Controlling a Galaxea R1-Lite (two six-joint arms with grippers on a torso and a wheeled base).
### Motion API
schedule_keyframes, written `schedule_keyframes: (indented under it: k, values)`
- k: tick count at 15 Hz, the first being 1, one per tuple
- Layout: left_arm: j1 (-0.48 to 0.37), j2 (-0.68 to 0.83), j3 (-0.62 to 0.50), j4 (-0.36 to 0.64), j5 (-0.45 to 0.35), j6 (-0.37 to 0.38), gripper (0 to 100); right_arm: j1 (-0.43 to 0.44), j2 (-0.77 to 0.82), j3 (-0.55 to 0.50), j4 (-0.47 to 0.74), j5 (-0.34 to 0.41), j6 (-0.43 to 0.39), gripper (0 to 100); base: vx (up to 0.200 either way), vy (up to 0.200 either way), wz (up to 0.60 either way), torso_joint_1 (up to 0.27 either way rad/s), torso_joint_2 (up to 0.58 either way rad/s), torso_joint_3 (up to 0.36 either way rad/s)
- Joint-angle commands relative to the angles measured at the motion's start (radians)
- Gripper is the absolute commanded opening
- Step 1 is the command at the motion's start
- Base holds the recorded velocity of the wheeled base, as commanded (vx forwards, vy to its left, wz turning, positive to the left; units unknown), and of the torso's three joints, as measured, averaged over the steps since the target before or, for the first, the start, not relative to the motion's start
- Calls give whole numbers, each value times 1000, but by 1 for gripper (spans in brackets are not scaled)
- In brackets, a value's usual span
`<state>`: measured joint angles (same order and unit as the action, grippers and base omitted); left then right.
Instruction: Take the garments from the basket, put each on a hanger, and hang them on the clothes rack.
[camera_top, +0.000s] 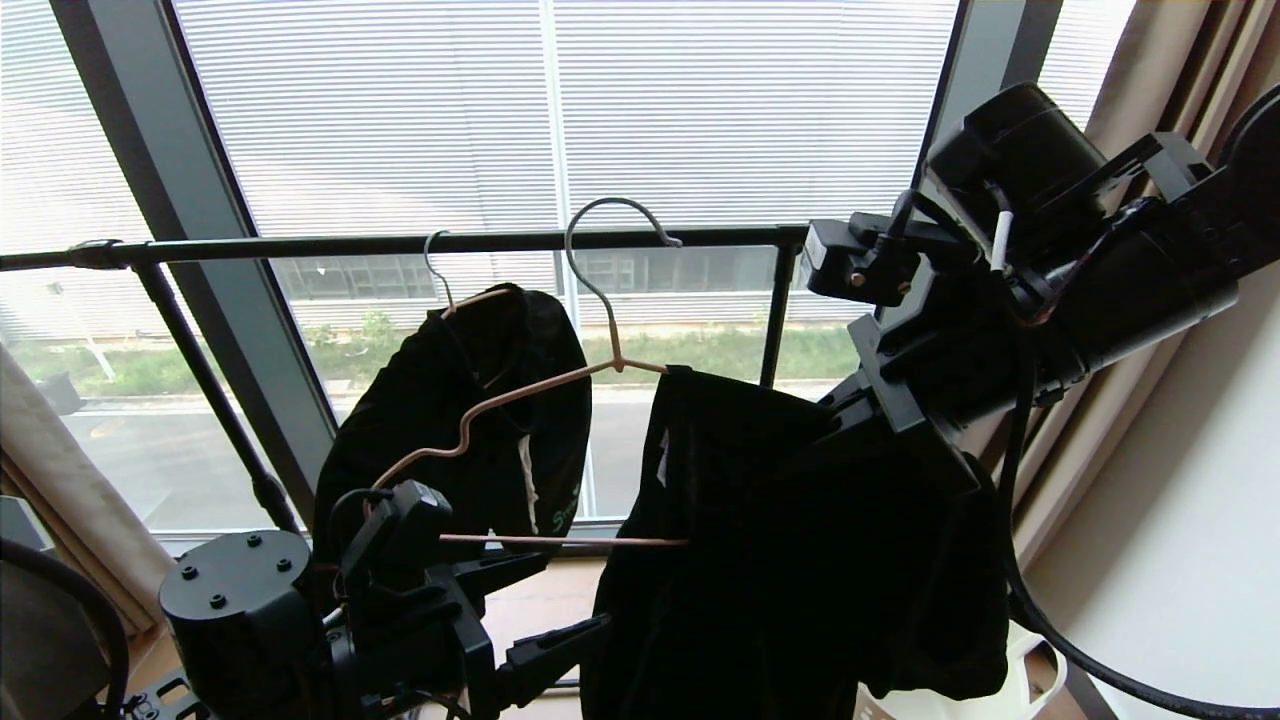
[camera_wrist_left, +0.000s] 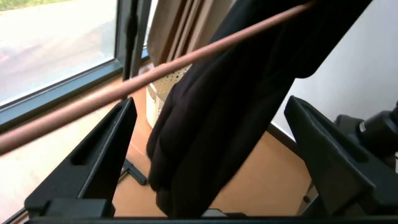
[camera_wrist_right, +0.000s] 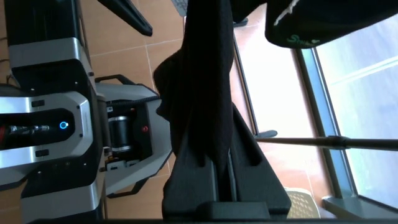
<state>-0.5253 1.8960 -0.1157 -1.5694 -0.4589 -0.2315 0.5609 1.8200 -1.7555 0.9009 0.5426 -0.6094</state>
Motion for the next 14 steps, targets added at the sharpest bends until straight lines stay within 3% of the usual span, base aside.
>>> schedule_keyframes:
  k: [1, 6, 10, 14]
  values:
    - [-22, 3, -7, -1, 0, 0, 100, 19, -10, 1, 1, 0, 0, 0, 0, 0, 0, 0, 0, 0]
    - [-35, 23, -4, -1, 2, 9, 100, 44, -34, 1, 1, 0, 0, 0, 0, 0, 0, 0, 0, 0]
    - [-61, 60, -21, -1, 79, 12, 100, 67, -53, 2, 3, 0, 0, 0, 0, 0, 0, 0, 0, 0]
    - [-61, 64, -21, -1, 80, 11, 100, 70, -71, 30, 0, 2, 0, 0, 0, 0, 0, 0, 0, 0]
